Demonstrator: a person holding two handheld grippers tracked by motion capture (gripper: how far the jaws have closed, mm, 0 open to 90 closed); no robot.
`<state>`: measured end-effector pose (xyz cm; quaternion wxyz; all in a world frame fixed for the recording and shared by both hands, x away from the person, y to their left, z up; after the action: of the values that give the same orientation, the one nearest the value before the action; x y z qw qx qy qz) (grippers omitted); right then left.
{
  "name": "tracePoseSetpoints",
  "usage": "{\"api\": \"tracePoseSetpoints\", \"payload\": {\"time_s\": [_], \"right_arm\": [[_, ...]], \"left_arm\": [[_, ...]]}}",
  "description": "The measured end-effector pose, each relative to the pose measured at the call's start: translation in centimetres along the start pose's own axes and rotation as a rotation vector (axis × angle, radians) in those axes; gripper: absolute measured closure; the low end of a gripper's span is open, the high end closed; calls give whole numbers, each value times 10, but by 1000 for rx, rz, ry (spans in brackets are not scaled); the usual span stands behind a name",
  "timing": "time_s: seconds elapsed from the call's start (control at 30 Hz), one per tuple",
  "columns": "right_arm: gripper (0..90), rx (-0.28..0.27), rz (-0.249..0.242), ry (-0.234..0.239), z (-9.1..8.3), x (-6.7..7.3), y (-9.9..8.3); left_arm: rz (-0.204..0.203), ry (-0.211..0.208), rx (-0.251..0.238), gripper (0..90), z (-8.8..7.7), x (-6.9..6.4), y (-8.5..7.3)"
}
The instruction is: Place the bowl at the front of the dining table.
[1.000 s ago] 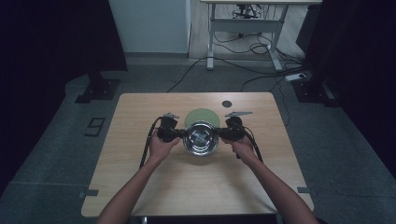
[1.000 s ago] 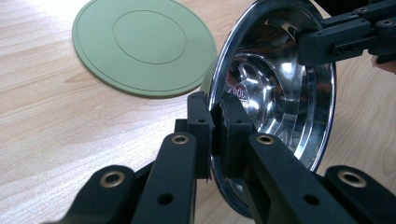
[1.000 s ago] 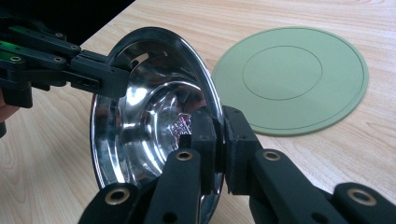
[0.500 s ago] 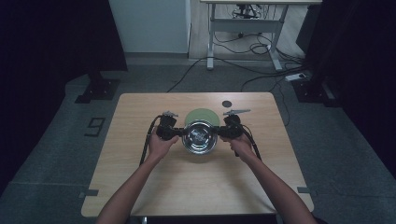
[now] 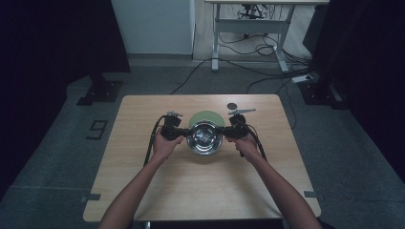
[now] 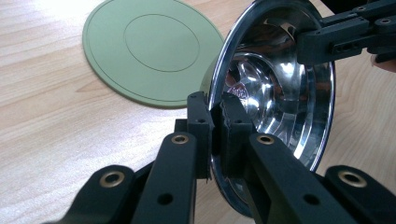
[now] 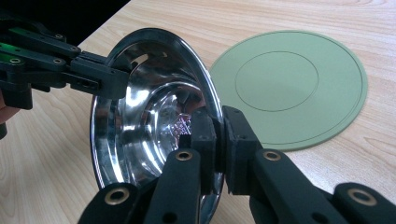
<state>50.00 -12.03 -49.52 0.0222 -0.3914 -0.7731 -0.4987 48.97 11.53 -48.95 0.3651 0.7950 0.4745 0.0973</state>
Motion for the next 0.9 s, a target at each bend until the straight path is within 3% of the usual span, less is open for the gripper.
{"api": "tracePoseSetpoints", "payload": {"time_s": [0.9], "right_arm": [[846,-23,10,-14,2,-11,8]], "left_arm": [[12,13,5,851,10,5,17]]}}
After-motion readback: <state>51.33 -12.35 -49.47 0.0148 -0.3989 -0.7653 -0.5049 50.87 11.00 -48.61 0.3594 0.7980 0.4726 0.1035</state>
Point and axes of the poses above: each handheld gripper's, and its own axes: z roughly forward along the jaws, y roughly out of its top, x roughly to its left, the point moved 3 cm from there along z, roughly forward along the jaws, and after that the axes turned 9 degrees about y, right-handed, at the moved point
